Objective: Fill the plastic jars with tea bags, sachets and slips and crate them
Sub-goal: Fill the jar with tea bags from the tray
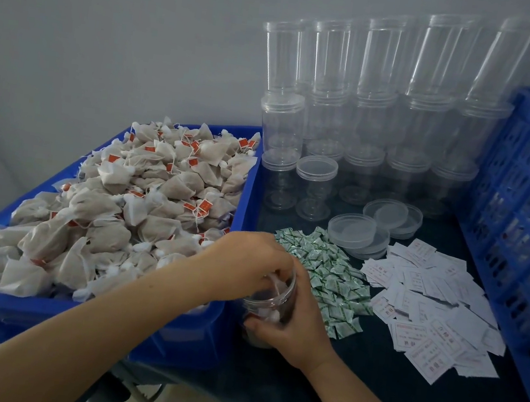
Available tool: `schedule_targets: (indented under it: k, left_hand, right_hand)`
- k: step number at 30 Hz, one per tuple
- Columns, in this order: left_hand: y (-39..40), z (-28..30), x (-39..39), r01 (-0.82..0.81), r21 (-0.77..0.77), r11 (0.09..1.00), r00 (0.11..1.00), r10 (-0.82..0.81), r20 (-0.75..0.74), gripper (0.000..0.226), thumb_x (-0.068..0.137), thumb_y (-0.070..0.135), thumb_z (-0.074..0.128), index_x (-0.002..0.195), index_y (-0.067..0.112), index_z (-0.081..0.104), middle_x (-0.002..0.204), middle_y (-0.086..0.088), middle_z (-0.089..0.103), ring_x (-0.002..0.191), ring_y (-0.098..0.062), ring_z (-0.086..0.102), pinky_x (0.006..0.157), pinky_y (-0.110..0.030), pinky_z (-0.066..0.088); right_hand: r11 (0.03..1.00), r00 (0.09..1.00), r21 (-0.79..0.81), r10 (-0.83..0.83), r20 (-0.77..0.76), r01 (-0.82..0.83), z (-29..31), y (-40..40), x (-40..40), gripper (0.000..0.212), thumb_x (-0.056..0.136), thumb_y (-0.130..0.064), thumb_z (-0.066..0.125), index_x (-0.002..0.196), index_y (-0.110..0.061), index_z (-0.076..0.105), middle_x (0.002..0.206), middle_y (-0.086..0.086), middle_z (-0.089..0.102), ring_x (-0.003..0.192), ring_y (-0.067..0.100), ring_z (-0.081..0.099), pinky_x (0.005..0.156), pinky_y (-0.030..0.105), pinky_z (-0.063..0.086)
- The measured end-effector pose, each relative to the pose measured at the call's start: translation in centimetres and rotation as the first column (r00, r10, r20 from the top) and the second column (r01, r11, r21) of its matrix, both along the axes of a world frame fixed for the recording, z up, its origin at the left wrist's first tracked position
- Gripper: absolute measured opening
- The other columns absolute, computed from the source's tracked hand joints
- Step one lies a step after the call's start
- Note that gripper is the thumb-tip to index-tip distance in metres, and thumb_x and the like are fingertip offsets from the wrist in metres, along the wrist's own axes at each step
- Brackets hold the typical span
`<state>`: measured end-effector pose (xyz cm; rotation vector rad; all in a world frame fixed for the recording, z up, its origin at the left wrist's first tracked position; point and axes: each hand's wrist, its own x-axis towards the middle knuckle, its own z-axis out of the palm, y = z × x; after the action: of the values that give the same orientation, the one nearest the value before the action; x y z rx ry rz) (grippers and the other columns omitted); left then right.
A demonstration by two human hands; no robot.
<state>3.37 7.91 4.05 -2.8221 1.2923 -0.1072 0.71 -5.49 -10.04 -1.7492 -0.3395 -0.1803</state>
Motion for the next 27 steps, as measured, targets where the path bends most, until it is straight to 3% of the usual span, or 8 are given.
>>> schedule_targets:
  k: [4, 6, 10, 18, 22, 27]
  left_hand:
    - [-0.3, 0.4, 0.1, 0.031, 0.013, 0.999, 0.988, -0.029, -0.151, 0.023, 0.085, 0.014, 0.058, 0.079, 0.034, 0.049, 0.072, 0.017, 0.041, 0.072, -0.005, 0.043, 0.057, -0.01, 0.025]
    - [-0.5, 0.5, 0.3, 0.031, 0.044, 0.999, 0.978, -0.021, -0.209, 0.014, 0.087, 0.014, 0.059, 0.084, 0.027, 0.059, 0.072, 0.017, 0.042, 0.07, -0.004, 0.043, 0.055, -0.008, 0.029]
    - [-0.8, 0.4, 0.8, 0.046, 0.121, 0.992, 0.96, -0.01, -0.281, 0.011, 0.089, 0.013, 0.058, 0.096, 0.015, 0.066, 0.079, 0.012, 0.049, 0.073, -0.006, 0.046, 0.059, -0.011, 0.03]
    - [-1.4, 0.3, 1.3, 0.045, 0.224, 0.973, 0.92, 0.047, -0.39, 0.022, 0.092, 0.011, 0.056, 0.111, 0.014, 0.065, 0.101, 0.003, 0.063, 0.084, -0.005, 0.052, 0.067, -0.012, 0.033]
    - [-2.1, 0.1, 1.6, 0.066, 0.316, 0.947, 0.902, 0.079, -0.424, 0.021, 0.092, 0.01, 0.055, 0.111, 0.012, 0.065, 0.102, -0.001, 0.063, 0.083, -0.01, 0.053, 0.071, -0.018, 0.037]
    - [-2.9, -0.4, 1.9, 0.057, 0.385, 0.921, 0.891, 0.127, -0.435, 0.02, 0.092, 0.012, 0.057, 0.109, 0.008, 0.066, 0.102, -0.006, 0.064, 0.086, -0.014, 0.054, 0.075, -0.023, 0.038]
  right_hand:
    - [1.0, 1.0, 0.001, -0.005, 0.005, 0.005, 0.1, 0.0, -0.1, 0.099, 0.058, -0.039, 0.088, 0.139, -0.053, 0.034, 0.135, -0.021, 0.056, 0.126, 0.011, 0.057, 0.104, 0.047, 0.049]
    - [1.0, 1.0, 0.006, -0.005, 0.007, 0.005, 0.0, 0.0, -0.1, 0.1, 0.058, -0.038, 0.088, 0.14, -0.053, 0.033, 0.136, -0.021, 0.054, 0.128, 0.011, 0.055, 0.106, 0.047, 0.048]
    - [1.0, 1.0, -0.001, 0.005, 0.01, -0.005, 0.0, 0.0, -0.2, 0.101, 0.058, -0.039, 0.087, 0.14, -0.057, 0.031, 0.137, -0.026, 0.052, 0.13, 0.008, 0.054, 0.107, 0.045, 0.047]
    - [1.0, 1.0, 0.004, 0.013, 0.013, -0.013, 0.5, 0.0, -0.4, 0.101, 0.056, -0.04, 0.087, 0.137, -0.062, 0.03, 0.138, -0.023, 0.052, 0.13, 0.006, 0.052, 0.108, 0.042, 0.047]
    - [1.0, 1.0, -0.003, 0.02, 0.003, -0.02, 0.6, 0.1, -0.4, 0.102, 0.057, -0.041, 0.086, 0.139, -0.059, 0.029, 0.14, -0.016, 0.052, 0.128, 0.006, 0.054, 0.106, 0.043, 0.049]
    - [1.0, 1.0, -0.008, 0.007, 0.01, -0.007, 0.8, 0.2, -0.4, 0.101, 0.053, -0.046, 0.085, 0.13, -0.074, 0.026, 0.139, -0.015, 0.054, 0.126, 0.006, 0.056, 0.105, 0.043, 0.049]
